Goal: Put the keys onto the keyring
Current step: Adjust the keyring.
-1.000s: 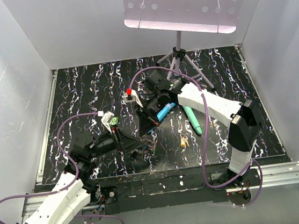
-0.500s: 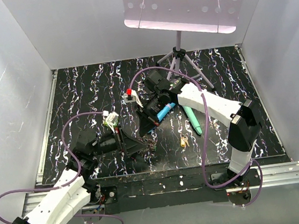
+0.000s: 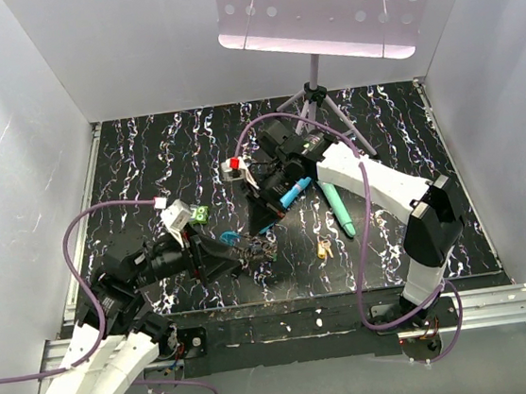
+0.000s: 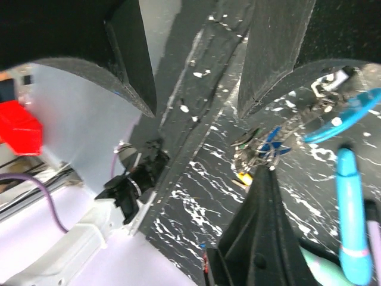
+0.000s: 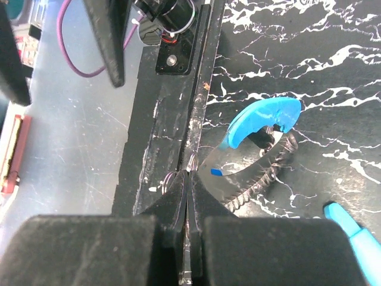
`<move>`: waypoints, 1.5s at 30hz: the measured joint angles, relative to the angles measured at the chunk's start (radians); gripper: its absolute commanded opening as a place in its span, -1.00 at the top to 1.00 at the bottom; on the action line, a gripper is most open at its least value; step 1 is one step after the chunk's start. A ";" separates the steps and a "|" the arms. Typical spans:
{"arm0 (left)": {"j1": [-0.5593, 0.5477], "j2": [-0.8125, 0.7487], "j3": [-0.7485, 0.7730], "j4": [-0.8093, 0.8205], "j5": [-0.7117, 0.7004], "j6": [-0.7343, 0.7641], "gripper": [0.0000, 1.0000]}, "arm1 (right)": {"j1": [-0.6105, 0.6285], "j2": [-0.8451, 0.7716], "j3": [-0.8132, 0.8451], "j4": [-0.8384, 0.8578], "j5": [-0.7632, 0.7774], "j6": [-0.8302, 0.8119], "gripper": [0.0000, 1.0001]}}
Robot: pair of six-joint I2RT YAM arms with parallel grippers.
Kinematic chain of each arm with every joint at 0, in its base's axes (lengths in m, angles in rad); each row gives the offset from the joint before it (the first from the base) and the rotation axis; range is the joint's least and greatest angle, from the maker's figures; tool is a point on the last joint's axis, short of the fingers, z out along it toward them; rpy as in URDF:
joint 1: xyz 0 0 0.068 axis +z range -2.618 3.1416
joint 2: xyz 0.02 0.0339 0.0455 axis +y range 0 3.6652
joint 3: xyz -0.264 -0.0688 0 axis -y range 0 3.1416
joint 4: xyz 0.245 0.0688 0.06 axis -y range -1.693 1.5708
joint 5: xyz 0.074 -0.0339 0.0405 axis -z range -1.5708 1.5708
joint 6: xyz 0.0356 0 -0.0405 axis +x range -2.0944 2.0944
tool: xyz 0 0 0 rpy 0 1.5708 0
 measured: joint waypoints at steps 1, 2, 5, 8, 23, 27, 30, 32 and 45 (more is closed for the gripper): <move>0.000 -0.007 0.007 -0.017 -0.013 0.049 0.03 | 0.000 -0.005 0.000 -0.011 -0.001 -0.031 0.97; 0.000 -0.011 0.011 -0.026 -0.023 0.089 0.07 | -0.001 -0.011 0.000 -0.020 -0.005 -0.063 0.97; 0.000 -0.003 0.025 -0.037 -0.042 0.193 0.22 | -0.001 -0.034 0.001 -0.054 -0.021 -0.170 0.97; 0.000 0.058 0.051 -0.011 -0.023 0.272 0.29 | -0.001 -0.046 0.012 -0.097 -0.038 -0.272 0.97; 0.000 0.270 0.049 0.196 0.110 0.307 0.43 | -0.001 -0.050 0.041 -0.177 -0.084 -0.450 0.97; 0.000 0.281 0.039 0.223 0.133 0.299 0.46 | -0.001 -0.050 0.041 -0.177 -0.097 -0.449 0.97; -0.002 0.287 0.026 0.230 0.145 0.295 0.48 | -0.001 -0.050 0.041 -0.177 -0.101 -0.448 0.97; -0.003 0.290 0.021 0.230 0.153 0.291 0.49 | -0.001 -0.050 0.042 -0.178 -0.105 -0.447 0.97; -0.004 0.328 0.012 0.253 0.174 0.281 0.77 | -0.002 -0.050 0.046 -0.209 -0.108 -0.439 0.97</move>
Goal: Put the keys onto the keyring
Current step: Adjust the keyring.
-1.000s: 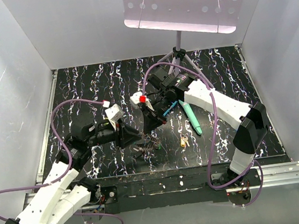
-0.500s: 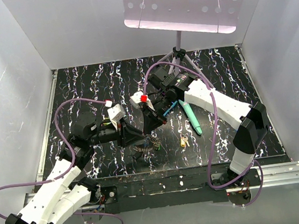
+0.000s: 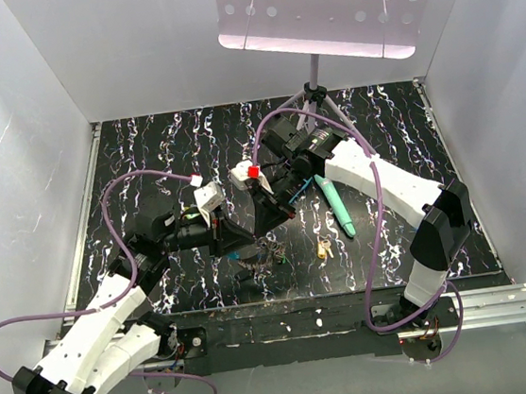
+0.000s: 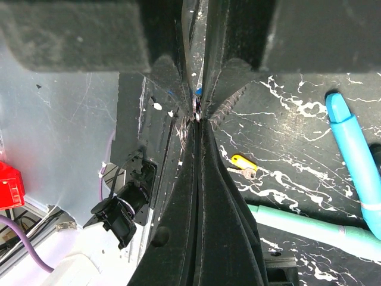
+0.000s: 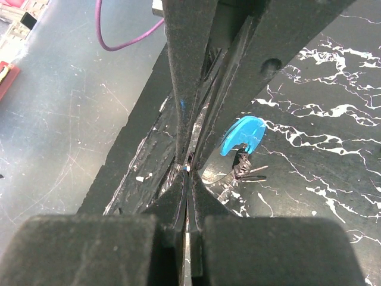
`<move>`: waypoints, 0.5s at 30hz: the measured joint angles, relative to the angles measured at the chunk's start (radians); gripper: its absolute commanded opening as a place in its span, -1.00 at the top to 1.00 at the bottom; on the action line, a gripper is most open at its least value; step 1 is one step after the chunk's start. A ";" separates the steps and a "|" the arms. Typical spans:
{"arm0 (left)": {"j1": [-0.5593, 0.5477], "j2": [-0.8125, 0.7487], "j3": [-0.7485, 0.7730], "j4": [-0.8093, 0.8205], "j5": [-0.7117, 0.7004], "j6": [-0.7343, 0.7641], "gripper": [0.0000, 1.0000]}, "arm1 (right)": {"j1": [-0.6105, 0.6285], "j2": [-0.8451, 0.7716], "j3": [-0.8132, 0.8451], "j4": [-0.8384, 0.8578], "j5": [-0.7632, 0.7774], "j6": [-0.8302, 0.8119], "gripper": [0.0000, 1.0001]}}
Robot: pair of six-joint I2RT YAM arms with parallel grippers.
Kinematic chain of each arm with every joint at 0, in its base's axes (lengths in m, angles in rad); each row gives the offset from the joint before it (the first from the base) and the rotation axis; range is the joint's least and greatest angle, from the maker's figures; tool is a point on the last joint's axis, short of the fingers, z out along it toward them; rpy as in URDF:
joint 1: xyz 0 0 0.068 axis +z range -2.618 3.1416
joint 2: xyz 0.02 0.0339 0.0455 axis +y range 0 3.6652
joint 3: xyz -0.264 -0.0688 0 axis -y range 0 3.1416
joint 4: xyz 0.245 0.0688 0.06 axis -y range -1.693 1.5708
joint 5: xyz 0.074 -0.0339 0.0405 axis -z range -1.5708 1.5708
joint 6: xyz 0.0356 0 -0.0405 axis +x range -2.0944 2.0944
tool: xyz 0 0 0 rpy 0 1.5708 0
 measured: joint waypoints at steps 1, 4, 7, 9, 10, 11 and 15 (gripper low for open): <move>0.000 0.003 0.000 0.000 0.003 0.000 0.76 | 0.000 0.000 0.000 -0.001 0.000 0.002 0.97; 0.000 0.009 0.000 -0.001 0.008 -0.002 0.71 | 0.000 0.000 0.000 -0.005 0.000 0.006 0.97; -0.001 0.011 0.000 -0.005 0.010 -0.003 0.76 | 0.000 0.000 0.000 -0.005 0.000 0.011 0.97; -0.001 0.013 0.000 -0.010 0.010 -0.003 0.94 | 0.000 0.002 0.000 -0.005 -0.003 0.013 0.97; -0.002 0.014 0.000 -0.012 0.009 -0.003 1.00 | 0.000 0.002 0.000 -0.005 -0.005 0.014 0.97; -0.002 0.015 0.000 -0.013 0.009 -0.006 1.00 | 0.000 0.003 0.000 -0.005 -0.006 0.014 0.97; -0.002 0.016 0.000 -0.019 0.010 0.002 1.00 | 0.000 0.006 0.000 -0.005 -0.005 0.026 0.88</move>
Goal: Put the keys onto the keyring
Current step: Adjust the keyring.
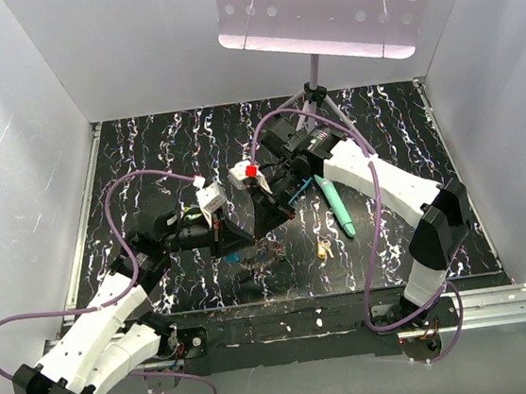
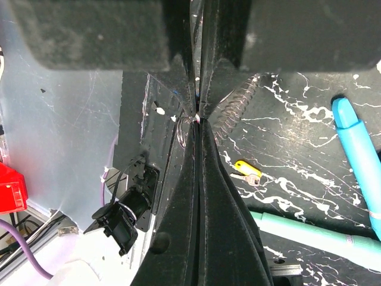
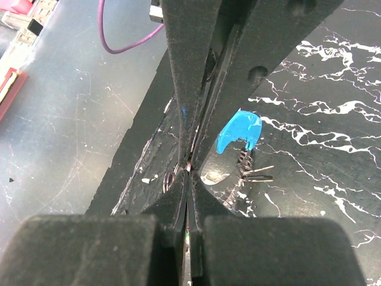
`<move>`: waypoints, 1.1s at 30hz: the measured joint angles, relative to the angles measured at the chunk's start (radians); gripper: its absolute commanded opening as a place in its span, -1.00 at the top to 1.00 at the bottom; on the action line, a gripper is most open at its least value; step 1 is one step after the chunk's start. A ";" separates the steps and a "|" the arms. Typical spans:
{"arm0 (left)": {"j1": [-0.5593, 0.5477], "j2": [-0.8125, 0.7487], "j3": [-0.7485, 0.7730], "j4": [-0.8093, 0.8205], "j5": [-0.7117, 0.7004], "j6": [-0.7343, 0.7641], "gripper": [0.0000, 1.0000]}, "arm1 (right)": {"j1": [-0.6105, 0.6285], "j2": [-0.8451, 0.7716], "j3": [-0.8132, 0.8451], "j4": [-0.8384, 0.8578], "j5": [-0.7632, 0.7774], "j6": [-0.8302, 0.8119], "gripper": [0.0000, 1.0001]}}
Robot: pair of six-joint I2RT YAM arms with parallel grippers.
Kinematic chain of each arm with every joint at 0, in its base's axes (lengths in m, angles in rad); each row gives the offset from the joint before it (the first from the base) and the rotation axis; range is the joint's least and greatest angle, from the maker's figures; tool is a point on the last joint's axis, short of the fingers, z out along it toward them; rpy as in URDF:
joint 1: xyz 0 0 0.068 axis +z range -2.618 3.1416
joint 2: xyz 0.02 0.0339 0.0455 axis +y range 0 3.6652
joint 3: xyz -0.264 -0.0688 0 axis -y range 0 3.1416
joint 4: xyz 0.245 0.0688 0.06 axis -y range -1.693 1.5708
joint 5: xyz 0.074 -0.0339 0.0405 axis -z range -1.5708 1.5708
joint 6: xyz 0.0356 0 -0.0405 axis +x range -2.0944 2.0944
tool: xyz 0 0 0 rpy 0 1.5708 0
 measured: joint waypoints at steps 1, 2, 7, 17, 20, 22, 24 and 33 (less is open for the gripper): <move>0.000 -0.002 0.000 -0.004 -0.003 0.002 1.00 | 0.000 0.002 0.000 0.000 0.000 0.007 0.77; 0.000 -0.004 0.000 -0.006 -0.006 0.005 1.00 | 0.000 0.003 0.000 0.000 0.000 0.014 0.56; -0.002 -0.083 -0.014 -0.036 -0.045 0.024 1.00 | -0.012 0.018 0.039 -0.011 -0.047 0.040 0.14; -0.002 -0.334 -0.168 0.146 -0.088 -0.017 1.00 | -0.079 0.011 0.065 -0.020 -0.206 -0.016 0.11; -0.003 -0.357 -0.244 0.296 -0.114 -0.095 1.00 | -0.077 0.011 0.066 -0.011 -0.246 -0.016 0.13; -0.003 -0.369 -0.304 0.408 -0.138 -0.159 1.00 | -0.076 0.011 0.072 -0.003 -0.254 -0.004 0.13; -0.003 -0.370 -0.364 0.523 -0.170 -0.229 1.00 | -0.074 0.011 0.082 0.020 -0.254 0.029 0.14; -0.003 -0.300 -0.520 0.940 -0.327 -0.475 1.00 | -0.070 0.011 0.092 0.180 -0.176 0.238 0.14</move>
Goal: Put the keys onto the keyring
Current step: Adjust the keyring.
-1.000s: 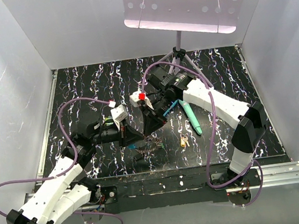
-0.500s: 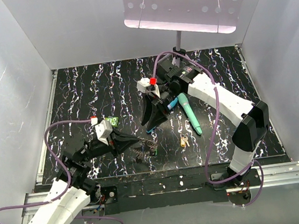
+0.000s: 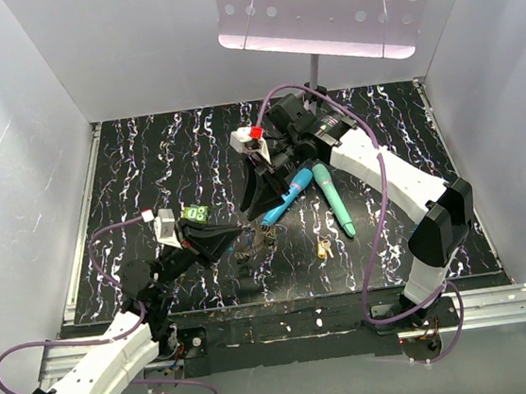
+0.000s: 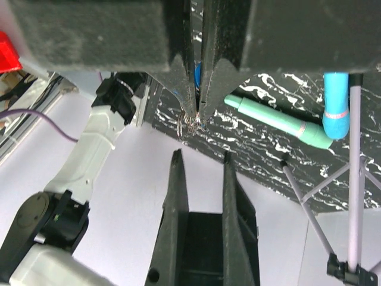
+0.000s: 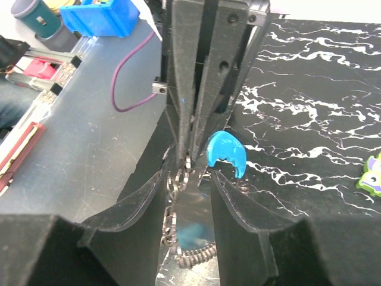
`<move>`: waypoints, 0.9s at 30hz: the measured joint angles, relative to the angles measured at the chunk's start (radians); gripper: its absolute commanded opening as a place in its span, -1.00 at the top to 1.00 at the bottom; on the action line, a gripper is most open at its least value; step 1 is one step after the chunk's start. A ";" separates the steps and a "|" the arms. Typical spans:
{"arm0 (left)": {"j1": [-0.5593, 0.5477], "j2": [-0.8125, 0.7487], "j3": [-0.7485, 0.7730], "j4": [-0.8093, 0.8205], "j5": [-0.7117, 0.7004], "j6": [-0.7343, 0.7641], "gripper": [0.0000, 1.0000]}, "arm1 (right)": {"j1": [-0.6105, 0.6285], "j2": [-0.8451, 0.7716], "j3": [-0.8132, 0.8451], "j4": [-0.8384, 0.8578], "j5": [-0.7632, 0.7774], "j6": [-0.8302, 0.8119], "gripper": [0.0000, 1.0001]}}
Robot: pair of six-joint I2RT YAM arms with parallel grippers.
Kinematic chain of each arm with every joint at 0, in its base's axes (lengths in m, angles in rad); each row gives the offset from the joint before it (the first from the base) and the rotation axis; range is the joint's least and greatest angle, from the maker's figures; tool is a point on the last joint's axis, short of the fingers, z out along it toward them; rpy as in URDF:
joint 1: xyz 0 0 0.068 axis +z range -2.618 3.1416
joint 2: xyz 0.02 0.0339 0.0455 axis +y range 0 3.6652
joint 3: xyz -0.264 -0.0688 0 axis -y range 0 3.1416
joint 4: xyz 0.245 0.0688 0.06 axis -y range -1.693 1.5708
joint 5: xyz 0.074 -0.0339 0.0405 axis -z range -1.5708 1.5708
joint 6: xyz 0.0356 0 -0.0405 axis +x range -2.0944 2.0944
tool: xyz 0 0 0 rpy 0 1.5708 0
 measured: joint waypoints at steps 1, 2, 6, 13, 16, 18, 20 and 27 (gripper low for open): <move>0.000 0.011 0.000 0.029 -0.009 -0.014 1.00 | 0.000 0.000 0.000 0.018 0.015 0.023 0.14; 0.000 0.019 0.000 0.050 -0.016 -0.023 1.00 | 0.000 0.000 0.000 0.031 0.026 0.040 0.15; 0.000 0.024 0.000 0.082 -0.029 -0.032 1.00 | -0.003 0.000 0.000 0.088 0.066 0.117 0.22; -0.002 0.003 0.001 0.080 -0.040 -0.023 1.00 | -0.016 0.008 0.030 0.121 0.065 0.176 0.40; -0.002 -0.005 0.002 0.075 -0.041 -0.016 1.00 | -0.013 0.009 0.036 0.096 0.053 0.151 0.41; -0.002 -0.007 0.003 0.072 -0.041 -0.012 1.00 | -0.007 0.011 0.037 0.069 0.049 0.129 0.42; -0.002 -0.008 0.006 0.067 -0.041 -0.008 1.00 | 0.000 0.014 0.037 0.050 0.048 0.109 0.42; -0.002 0.004 0.027 0.066 -0.040 -0.003 1.00 | 0.021 0.023 0.037 0.017 0.049 0.075 0.48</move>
